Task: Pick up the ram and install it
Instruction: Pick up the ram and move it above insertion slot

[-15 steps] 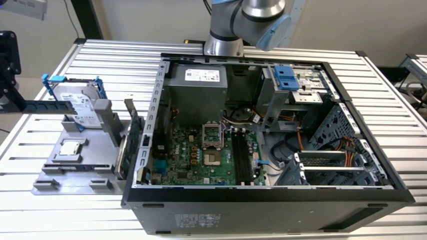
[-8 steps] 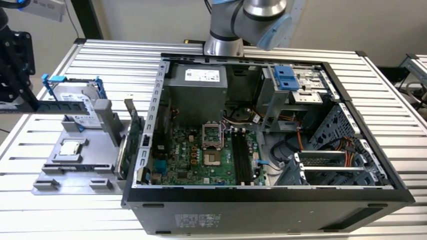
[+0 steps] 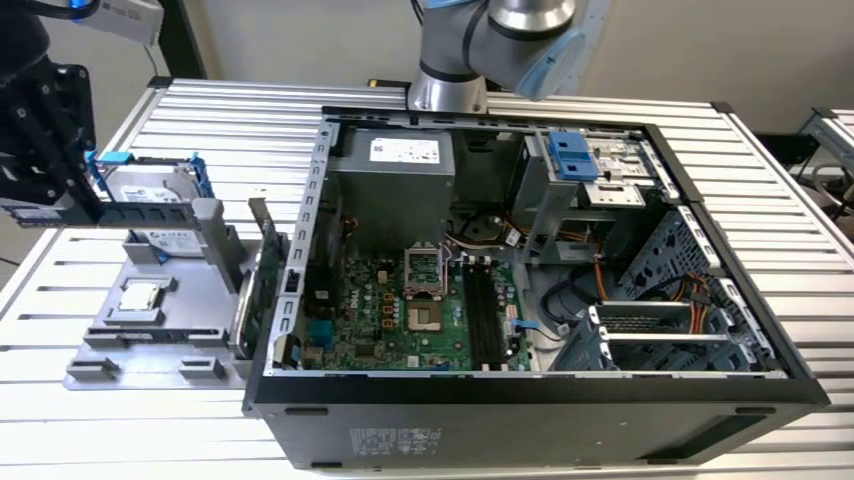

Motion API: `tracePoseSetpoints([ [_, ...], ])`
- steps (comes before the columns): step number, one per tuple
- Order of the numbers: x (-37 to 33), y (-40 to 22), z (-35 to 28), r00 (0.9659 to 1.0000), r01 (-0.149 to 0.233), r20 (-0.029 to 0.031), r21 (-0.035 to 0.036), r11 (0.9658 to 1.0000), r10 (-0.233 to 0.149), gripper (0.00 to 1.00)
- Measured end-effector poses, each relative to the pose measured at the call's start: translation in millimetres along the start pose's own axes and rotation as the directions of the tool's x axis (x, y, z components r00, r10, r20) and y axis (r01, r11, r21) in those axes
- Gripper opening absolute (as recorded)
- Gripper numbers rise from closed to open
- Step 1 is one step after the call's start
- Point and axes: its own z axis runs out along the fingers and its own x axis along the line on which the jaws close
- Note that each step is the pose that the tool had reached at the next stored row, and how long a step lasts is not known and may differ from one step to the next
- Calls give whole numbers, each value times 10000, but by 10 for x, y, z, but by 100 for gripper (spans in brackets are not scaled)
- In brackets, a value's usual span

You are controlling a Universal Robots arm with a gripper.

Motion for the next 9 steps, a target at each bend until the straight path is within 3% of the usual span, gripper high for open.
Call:
tracePoseSetpoints([
  [9, 2, -245, -4, 10000, 0, -1, -11, 10000, 0, 0],
])
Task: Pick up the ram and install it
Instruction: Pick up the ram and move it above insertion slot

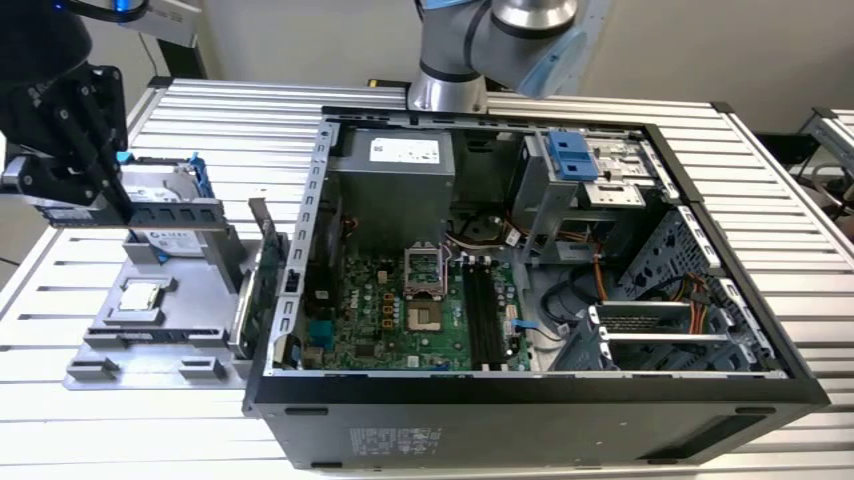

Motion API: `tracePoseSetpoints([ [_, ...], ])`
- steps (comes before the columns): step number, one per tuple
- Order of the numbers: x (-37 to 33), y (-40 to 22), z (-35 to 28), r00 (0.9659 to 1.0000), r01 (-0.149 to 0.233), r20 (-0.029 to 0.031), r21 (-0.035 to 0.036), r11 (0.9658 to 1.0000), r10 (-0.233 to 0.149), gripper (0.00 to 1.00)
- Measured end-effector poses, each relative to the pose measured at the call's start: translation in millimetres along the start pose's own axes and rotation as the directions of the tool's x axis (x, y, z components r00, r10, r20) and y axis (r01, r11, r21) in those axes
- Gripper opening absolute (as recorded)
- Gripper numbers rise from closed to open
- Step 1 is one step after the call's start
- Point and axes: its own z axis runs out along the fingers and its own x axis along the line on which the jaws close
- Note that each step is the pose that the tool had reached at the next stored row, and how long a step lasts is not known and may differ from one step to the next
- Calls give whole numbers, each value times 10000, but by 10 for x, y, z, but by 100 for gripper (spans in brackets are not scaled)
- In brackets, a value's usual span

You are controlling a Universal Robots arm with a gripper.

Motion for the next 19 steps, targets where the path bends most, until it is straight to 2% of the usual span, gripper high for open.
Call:
tracePoseSetpoints([
  [11, 2, -268, -4, 10000, 0, 0, 0, 10000, 0, 0],
  [15, 3, -413, -8, 10000, 0, -1, -6, 10000, 0, 0],
  [19, 3, -516, -8, 10000, 0, 1, -8, 10000, 0, 0],
])
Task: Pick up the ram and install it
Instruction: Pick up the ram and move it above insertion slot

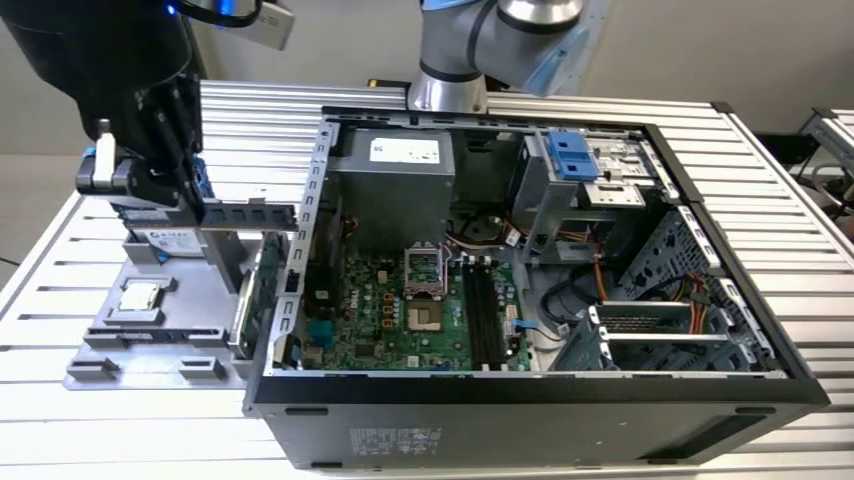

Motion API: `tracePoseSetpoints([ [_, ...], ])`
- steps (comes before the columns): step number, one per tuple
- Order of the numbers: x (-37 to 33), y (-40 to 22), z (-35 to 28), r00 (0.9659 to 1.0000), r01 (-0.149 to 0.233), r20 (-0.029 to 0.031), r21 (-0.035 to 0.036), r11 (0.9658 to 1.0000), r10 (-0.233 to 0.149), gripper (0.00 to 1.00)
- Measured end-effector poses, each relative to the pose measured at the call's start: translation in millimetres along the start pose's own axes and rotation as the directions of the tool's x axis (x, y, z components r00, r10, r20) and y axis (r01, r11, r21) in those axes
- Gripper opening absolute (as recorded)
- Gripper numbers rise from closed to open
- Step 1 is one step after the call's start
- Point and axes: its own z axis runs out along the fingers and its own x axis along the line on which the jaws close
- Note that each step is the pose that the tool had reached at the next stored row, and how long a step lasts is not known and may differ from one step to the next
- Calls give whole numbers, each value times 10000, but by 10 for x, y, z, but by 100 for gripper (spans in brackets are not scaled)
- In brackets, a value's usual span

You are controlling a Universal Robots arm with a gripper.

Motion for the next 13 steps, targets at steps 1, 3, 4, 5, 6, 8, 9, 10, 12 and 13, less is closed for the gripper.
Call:
tracePoseSetpoints([
  [1, 0, -27, -1, 10000, 0, -1, -1, 10000, 0, 0],
  [3, 1, -98, -2, 10000, 0, 0, -6, 10000, 0, 0],
  [4, 1, -128, -2, 10000, 0, 0, -6, 10000, 0, 0],
  [5, 1, -153, -3, 10000, -1, 0, -9, 10000, 1, 0],
  [6, 1, -176, -3, 10000, -1, -1, -10, 10000, 1, 0],
  [8, 1, -236, -5, 10000, -1, -2, -14, 10000, 1, 0],
  [9, 2, -271, -5, 10000, 0, -1, -17, 10000, 0, 0],
  [10, 2, -303, -5, 10000, 0, 0, -18, 10000, 0, 0],
  [12, 2, -364, -7, 10000, -1, 0, -21, 10000, 1, 0],
  [13, 3, -391, -7, 10000, 0, -1, -23, 10000, 0, 0],
])
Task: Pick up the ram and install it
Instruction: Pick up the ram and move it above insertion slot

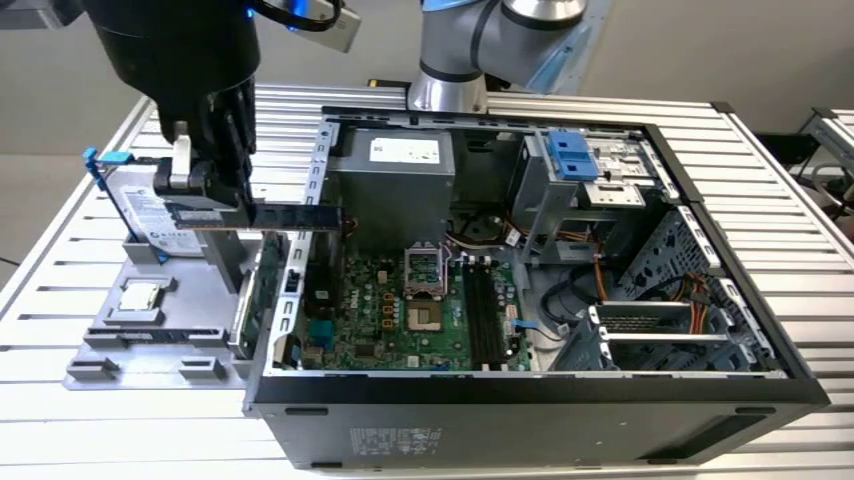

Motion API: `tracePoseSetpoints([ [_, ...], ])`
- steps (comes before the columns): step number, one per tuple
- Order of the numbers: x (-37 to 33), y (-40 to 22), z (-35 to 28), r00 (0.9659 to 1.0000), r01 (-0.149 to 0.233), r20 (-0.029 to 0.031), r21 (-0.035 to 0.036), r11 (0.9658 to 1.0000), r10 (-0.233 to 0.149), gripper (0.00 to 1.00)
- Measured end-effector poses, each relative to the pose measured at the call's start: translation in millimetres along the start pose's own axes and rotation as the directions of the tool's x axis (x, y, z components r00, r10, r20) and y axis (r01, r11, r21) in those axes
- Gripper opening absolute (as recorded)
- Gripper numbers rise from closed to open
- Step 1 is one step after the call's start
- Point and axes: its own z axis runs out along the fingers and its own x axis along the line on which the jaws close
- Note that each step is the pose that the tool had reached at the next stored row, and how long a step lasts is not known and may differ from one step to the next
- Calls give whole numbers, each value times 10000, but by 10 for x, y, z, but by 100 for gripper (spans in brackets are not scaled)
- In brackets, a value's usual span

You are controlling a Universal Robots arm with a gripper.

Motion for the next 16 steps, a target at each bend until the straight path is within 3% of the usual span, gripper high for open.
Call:
tracePoseSetpoints([
  [5, 1, -179, -4, 10000, 0, 0, -18, 10000, 0, 0],
  [16, 3, -469, -10, 10000, 0, 0, -43, 10000, 0, 0],
])
